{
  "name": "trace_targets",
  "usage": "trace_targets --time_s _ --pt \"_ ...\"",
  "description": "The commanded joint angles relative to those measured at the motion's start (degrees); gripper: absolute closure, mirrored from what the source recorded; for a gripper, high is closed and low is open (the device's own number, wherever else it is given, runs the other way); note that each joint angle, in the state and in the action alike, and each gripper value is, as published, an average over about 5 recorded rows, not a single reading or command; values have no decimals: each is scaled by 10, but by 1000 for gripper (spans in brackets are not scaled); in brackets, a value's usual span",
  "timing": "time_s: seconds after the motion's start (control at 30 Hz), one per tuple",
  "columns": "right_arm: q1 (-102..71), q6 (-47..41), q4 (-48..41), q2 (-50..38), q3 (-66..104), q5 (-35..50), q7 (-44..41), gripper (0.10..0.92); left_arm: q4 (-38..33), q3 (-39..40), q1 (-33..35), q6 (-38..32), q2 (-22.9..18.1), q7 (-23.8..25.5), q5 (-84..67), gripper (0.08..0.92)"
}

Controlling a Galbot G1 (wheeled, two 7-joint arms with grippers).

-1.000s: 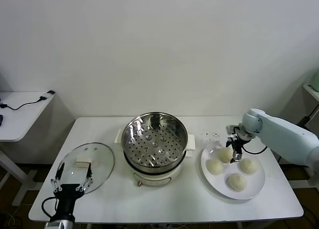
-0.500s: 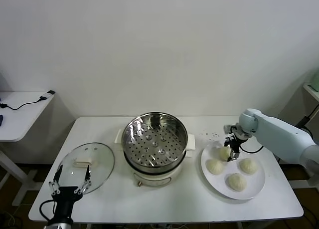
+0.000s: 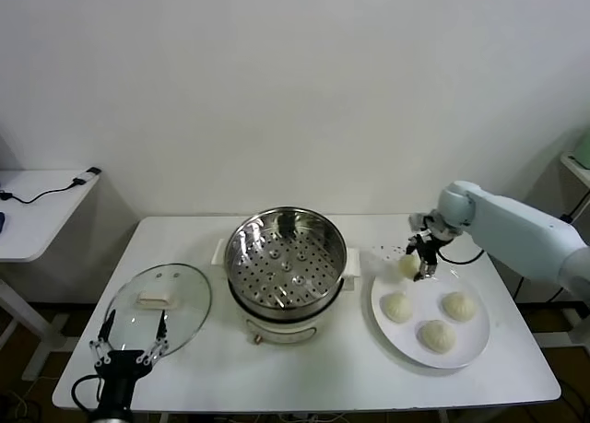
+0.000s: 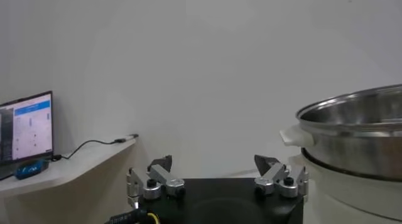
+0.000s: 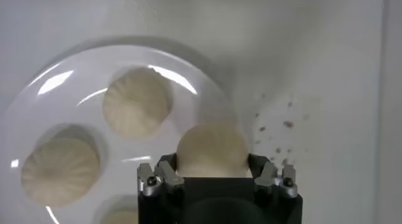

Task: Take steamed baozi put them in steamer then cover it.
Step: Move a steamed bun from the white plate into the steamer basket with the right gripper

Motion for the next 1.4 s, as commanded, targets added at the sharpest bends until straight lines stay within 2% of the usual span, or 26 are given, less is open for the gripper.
trace_targets --time_s 0.03,0.3,0.57,0.77,1.0,1.4 --pt "157 102 27 35 -99 21 -14 306 -5 0 4 2 0 -2 -2 177" --pt "237 224 40 148 -92 -14 -34 304 -8 1 7 6 0 -1 -4 177" --pt "220 323 71 243 -41 -137 -34 302 -4 0 10 5 1 -1 -6 177" --pt "165 354 107 271 -13 -239 -24 296 -2 0 11 5 2 0 -8 177" --pt "67 384 90 289 26 -363 -11 296 -1 -1 10 6 2 0 -7 177" --pt "-15 391 40 307 61 -454 -6 296 6 -2 5 8 2 -1 -7 177"
